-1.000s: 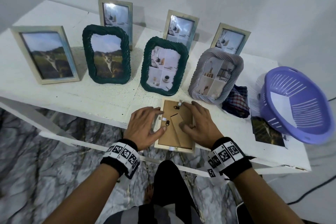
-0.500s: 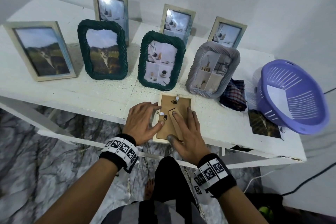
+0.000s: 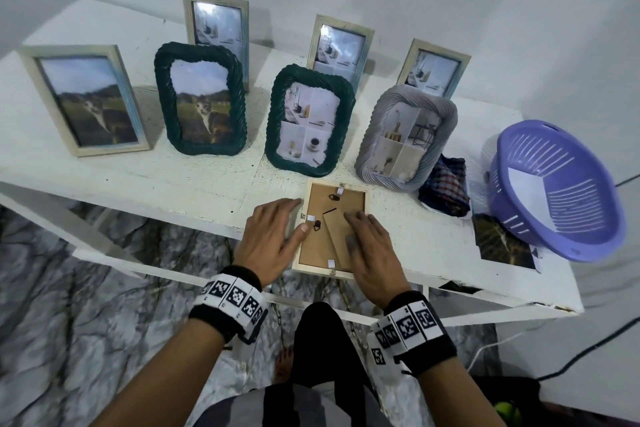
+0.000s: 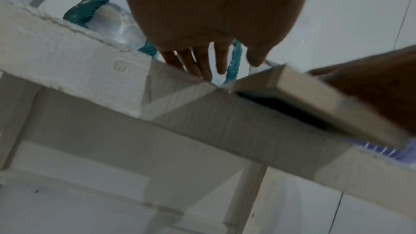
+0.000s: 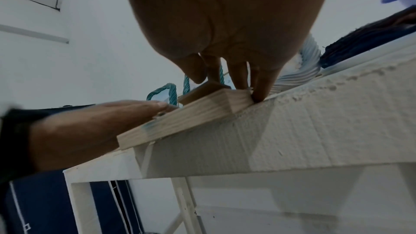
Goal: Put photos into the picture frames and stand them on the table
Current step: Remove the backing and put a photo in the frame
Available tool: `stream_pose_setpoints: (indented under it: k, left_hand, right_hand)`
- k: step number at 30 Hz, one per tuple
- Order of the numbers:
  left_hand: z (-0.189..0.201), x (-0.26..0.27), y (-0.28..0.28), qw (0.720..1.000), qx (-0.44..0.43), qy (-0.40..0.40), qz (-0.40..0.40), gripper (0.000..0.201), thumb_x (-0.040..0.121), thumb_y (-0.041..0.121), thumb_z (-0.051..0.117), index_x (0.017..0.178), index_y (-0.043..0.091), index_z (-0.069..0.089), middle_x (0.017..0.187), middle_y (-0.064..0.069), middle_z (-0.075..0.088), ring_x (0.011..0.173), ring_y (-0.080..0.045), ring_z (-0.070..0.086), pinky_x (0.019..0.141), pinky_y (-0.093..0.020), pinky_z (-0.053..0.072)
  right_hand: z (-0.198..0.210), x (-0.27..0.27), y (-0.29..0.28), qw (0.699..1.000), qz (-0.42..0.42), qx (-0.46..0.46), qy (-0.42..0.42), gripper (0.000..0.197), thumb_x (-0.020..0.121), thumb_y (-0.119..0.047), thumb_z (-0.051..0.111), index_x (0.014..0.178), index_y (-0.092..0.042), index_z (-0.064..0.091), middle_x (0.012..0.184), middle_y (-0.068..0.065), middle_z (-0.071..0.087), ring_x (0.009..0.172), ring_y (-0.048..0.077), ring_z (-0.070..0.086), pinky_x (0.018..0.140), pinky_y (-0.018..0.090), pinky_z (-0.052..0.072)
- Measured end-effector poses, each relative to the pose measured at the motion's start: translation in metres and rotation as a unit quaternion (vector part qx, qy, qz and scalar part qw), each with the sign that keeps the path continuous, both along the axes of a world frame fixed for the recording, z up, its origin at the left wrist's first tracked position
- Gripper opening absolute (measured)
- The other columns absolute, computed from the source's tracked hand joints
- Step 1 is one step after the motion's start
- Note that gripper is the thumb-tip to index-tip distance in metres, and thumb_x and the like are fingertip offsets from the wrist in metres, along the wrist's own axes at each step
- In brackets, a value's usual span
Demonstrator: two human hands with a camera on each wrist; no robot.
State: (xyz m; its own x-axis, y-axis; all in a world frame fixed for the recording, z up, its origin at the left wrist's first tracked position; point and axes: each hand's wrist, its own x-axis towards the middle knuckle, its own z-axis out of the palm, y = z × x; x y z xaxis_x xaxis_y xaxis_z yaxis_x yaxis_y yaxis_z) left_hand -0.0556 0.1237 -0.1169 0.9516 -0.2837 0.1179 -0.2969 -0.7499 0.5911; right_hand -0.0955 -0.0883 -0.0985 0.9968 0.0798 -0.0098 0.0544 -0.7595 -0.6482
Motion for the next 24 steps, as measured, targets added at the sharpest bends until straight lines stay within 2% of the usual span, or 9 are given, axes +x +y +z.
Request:
stream_pose_setpoints:
  k: [3,7,11,13,15,17,19,22,24]
  left_hand:
    - [0.014,-0.018,-0.004,0.998,-0.003,0.015,0.065,0.051,0.100,0.047,0.025,0.127,0.016,0.056,0.118,-0.006,0.059,0.107,-0.023,0.053,0.088,-0.039,0.047]
    - [0.027,-0.024,-0.012,0.972,-0.127,0.156,0.125,0.035,0.104,0.038,0.032,0.113,0.015,0.057,0.105,-0.005,0.067,0.099,-0.023,0.062,0.085,-0.036,0.048]
    - [0.029,-0.018,-0.011,0.916,-0.254,0.256,0.173,0.073,0.079,0.085,0.032,0.100,0.023,0.064,0.104,-0.003,0.071,0.098,-0.025,0.066,0.093,-0.046,0.050]
    - [0.036,-0.016,-0.013,0.906,-0.298,0.258,0.155,0.085,0.067,0.096,0.027,0.095,0.027,0.070,0.092,-0.001,0.074,0.092,-0.026,0.069,0.089,-0.050,0.053]
    - [0.052,-0.019,-0.020,0.903,-0.323,0.257,0.122,0.079,0.070,0.093,0.024,0.099,0.037,0.072,0.094,0.001,0.075,0.093,-0.024,0.070,0.090,-0.049,0.053]
    - [0.068,-0.022,-0.034,0.900,-0.345,0.256,0.077,0.081,0.077,0.090,0.023,0.109,0.033,0.072,0.101,0.002,0.075,0.099,-0.022,0.068,0.095,-0.046,0.050]
    - [0.081,-0.025,-0.052,0.896,-0.362,0.256,0.024,0.071,0.089,0.075,0.024,0.113,0.027,0.070,0.097,0.000,0.075,0.091,-0.019,0.070,0.088,-0.039,0.053]
    - [0.081,-0.023,-0.076,0.902,-0.333,0.270,-0.051,0.058,0.093,0.060,0.024,0.120,0.029,0.066,0.109,0.004,0.071,0.095,-0.011,0.066,0.088,-0.032,0.051]
    - [0.069,-0.016,-0.085,0.923,-0.289,0.248,-0.062,0.050,0.098,0.053,0.026,0.121,0.028,0.063,0.120,0.006,0.062,0.108,-0.007,0.059,0.097,-0.028,0.045]
  right_hand:
    - [0.001,0.000,0.005,0.999,0.010,-0.013,-0.033,0.057,0.096,-0.040,0.025,0.139,-0.010,0.048,0.146,0.015,0.045,0.140,0.030,0.031,0.116,0.025,0.011]
    - [0.008,0.001,0.012,0.996,0.029,-0.051,-0.069,0.054,0.096,-0.037,0.027,0.131,-0.004,0.051,0.133,0.015,0.056,0.128,0.032,0.046,0.115,0.022,0.011]
    - [0.020,-0.002,0.017,0.998,0.025,-0.045,-0.027,0.064,0.093,-0.051,0.025,0.138,-0.010,0.045,0.134,0.011,0.056,0.123,0.029,0.048,0.113,0.032,0.026]
    - [0.033,-0.003,0.017,1.000,-0.009,-0.003,0.007,0.066,0.093,-0.058,0.028,0.141,-0.016,0.042,0.125,0.011,0.062,0.113,0.030,0.054,0.099,0.038,0.041]
    - [0.046,-0.004,0.011,0.996,-0.034,0.058,0.059,0.061,0.096,-0.060,0.034,0.144,-0.023,0.038,0.116,0.010,0.065,0.106,0.028,0.058,0.087,0.035,0.045]
    - [0.058,-0.004,0.002,0.979,-0.068,0.160,0.111,0.062,0.091,-0.067,0.036,0.142,-0.033,0.038,0.122,0.003,0.063,0.109,0.020,0.060,0.091,0.031,0.046]
    - [0.062,-0.005,-0.008,0.950,-0.121,0.261,0.124,0.069,0.079,-0.081,0.040,0.136,-0.042,0.043,0.126,-0.003,0.063,0.110,0.014,0.062,0.096,0.038,0.050]
    - [0.064,-0.007,-0.025,0.930,-0.189,0.293,0.118,0.082,0.067,-0.085,0.051,0.133,-0.035,0.047,0.116,-0.001,0.068,0.100,0.016,0.067,0.087,0.049,0.055]
    - [0.068,-0.009,-0.037,0.917,-0.223,0.312,0.112,0.070,0.076,-0.073,0.058,0.131,-0.029,0.050,0.110,0.003,0.069,0.092,0.022,0.070,0.076,0.053,0.058]
